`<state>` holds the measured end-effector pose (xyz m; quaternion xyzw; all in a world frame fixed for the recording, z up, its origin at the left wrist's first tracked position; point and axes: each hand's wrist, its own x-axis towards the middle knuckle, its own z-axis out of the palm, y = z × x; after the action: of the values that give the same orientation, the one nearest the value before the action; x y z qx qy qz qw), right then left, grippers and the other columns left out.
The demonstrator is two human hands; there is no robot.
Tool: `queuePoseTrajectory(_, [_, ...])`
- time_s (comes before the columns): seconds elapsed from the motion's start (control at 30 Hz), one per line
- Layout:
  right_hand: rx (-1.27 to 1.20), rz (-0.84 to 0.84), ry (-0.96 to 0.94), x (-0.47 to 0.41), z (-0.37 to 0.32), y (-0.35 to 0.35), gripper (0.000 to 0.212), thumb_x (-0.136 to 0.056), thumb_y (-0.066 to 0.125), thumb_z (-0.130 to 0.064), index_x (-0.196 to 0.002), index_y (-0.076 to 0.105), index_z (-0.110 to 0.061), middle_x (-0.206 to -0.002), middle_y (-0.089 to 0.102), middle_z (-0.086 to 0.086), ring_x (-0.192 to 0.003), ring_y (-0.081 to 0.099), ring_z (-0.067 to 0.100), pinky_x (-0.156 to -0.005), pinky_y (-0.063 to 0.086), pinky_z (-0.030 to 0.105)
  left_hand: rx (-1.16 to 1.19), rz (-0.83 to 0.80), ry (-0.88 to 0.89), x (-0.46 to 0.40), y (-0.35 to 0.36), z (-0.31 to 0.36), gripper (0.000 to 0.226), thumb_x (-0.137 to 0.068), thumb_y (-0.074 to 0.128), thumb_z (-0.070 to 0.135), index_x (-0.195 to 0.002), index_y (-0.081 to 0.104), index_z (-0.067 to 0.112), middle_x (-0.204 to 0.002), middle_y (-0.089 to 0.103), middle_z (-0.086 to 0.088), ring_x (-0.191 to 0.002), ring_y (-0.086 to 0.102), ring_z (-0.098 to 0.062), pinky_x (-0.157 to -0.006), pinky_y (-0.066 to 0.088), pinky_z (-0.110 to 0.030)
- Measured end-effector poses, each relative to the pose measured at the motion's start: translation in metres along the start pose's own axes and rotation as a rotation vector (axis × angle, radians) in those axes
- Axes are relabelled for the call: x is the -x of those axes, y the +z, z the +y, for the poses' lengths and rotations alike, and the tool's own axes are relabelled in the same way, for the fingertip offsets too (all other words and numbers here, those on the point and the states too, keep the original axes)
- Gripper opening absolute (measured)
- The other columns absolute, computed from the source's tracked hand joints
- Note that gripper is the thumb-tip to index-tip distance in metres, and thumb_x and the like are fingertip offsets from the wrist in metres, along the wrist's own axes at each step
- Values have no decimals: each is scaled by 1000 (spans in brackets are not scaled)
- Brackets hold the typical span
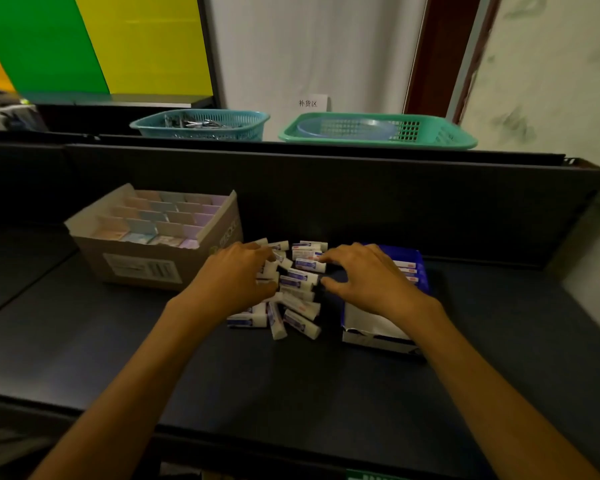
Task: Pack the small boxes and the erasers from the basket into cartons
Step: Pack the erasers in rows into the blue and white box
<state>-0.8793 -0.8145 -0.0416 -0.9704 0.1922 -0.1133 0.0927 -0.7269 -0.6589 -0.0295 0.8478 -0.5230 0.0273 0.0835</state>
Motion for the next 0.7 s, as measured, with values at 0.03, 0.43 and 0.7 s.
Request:
queuePoseTrajectory(0.03, [-10, -1, 2, 0, -3, 0, 45, -92, 55, -40, -135, 46, -29, -130, 53, -3, -121, 44, 17, -101, 32, 32, -1, -6, 9, 1, 0, -2, 50, -85, 59, 45, -131, 45, 30, -135, 47, 2, -118, 46, -17, -95, 39, -34])
queuePoseTrajectory(0.43, [-119, -155, -23, -2, -38, 13, 32, -86, 66, -38, -116, 62, -28, -113, 62, -7, -93, 58, 4, -81, 53, 27, 89, -96, 146, 10, 5, -43, 44, -85, 63, 30, -127, 51, 24, -126, 53, 2, -106, 54, -14, -90, 48, -31])
queuePoseTrajectory(0.7, [-115, -168, 41, -6, -49, 21, 24, -88, 64, -37, -110, 64, -28, -109, 63, -8, -91, 56, 3, -78, 51, 24, 198, -129, 161, 7, 14, -56, 42, -88, 59, 13, -128, 49, 20, -116, 59, -3, -100, 59, -17, -87, 51, -29])
